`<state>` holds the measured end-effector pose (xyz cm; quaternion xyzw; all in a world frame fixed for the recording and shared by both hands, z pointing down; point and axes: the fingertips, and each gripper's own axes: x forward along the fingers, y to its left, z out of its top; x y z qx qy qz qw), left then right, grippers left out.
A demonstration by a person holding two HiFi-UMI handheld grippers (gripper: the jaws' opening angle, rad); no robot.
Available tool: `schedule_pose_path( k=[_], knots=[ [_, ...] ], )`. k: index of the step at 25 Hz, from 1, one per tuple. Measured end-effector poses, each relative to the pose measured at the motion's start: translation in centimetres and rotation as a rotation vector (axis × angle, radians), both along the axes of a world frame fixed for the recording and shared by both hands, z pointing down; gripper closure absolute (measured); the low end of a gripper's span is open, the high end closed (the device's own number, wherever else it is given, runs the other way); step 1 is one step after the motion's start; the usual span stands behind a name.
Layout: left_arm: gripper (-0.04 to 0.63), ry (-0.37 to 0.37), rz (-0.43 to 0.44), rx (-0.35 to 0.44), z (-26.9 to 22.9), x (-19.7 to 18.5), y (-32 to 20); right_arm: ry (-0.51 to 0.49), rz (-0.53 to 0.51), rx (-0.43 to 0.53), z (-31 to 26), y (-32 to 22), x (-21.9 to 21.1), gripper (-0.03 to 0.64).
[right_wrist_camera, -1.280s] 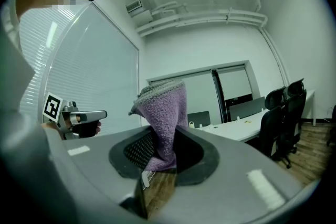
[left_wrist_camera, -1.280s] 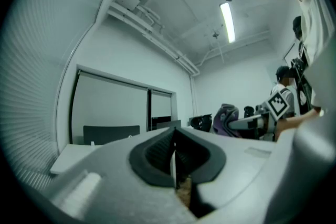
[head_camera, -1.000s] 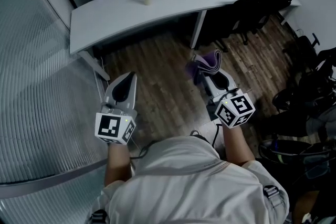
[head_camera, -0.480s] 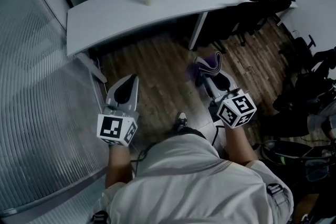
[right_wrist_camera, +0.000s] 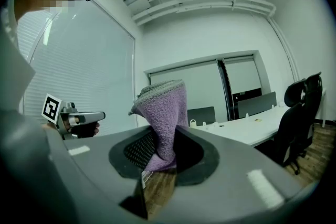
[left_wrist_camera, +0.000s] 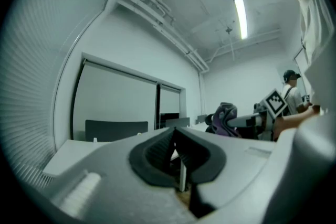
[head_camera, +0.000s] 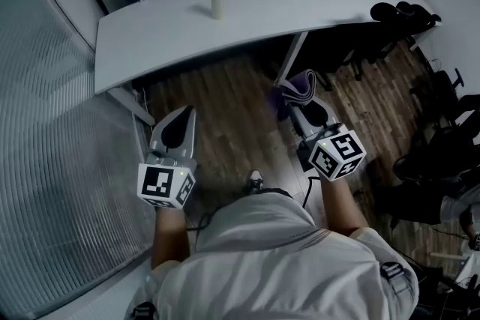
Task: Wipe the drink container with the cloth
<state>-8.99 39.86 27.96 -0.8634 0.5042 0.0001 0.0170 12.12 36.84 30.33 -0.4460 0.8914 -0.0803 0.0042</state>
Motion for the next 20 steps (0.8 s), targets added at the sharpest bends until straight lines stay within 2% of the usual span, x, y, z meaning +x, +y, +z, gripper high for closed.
schedule_pose_path(
  k=[7, 13, 20],
  knots=[
    [0.591, -0.025, -0.013, -0.015, -0.8, 6.0, -7.8, -0.041, -0.023, -0.035, 0.4, -8.3, 5.5, 0.52],
    [0.591, -0.032, -0.02, -0.019, -0.1, 10.6, -13.5, -0.033, -0.04, -0.038, 0.8, -14.1, 9.6, 0.52],
    [0.591, -0.048, -0.043, -0.028, 1.1, 12.3, -18.4, -0.033, -0.06, -0.067, 2.7, -19.0, 11.0, 0.52]
  ],
)
